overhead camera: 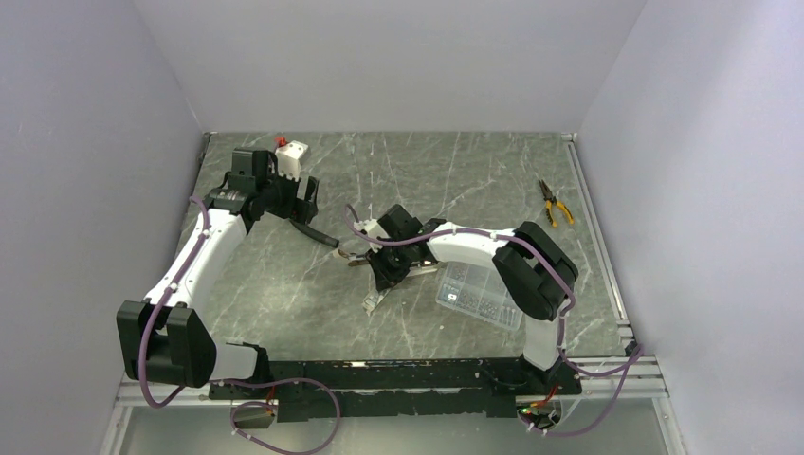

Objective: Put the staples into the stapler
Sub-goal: Pick up the staple from the staple box.

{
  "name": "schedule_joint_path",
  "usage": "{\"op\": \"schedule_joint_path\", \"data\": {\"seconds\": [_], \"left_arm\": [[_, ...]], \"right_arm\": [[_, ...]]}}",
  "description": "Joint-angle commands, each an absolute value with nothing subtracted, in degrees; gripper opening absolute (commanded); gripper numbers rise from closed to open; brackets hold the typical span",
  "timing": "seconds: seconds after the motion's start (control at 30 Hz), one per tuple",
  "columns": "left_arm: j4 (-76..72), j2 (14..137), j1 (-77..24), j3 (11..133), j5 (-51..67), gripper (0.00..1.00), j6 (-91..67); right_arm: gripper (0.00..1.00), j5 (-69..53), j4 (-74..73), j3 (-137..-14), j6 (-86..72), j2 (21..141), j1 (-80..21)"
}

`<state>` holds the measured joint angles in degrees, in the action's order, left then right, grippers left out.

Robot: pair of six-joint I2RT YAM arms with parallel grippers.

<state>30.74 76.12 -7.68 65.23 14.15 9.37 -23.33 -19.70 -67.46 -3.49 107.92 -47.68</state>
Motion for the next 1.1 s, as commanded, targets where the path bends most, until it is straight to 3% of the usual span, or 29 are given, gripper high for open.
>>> {"op": "schedule_joint_path", "data": {"seconds": [0.0,0.57,0.87,1.07], "left_arm": [[30.1,75.3,-7.6,66.9,15.2,0.94,9.3],[29.8,75.6,-7.6,68.2,11.9,0.94,9.0],[29.8,76.0,-7.6,69.5,12.1,0.95,8.7],[29.9,76.1,-7.6,70.2,12.6,0.95,8.4]], "right_arm": [[0.18,-24.5,-19.7,-69.1,-2.6,106.3,-47.5],[0.15,-28.6,-20.2,-68.3,7.6,98.8,-47.5],[0.15,-27.9,-28.6,-64.9,36.2,89.9,-45.8],[0.15,-28.4,-38.6,-70.4,49.6,92.3,-40.5]]}}
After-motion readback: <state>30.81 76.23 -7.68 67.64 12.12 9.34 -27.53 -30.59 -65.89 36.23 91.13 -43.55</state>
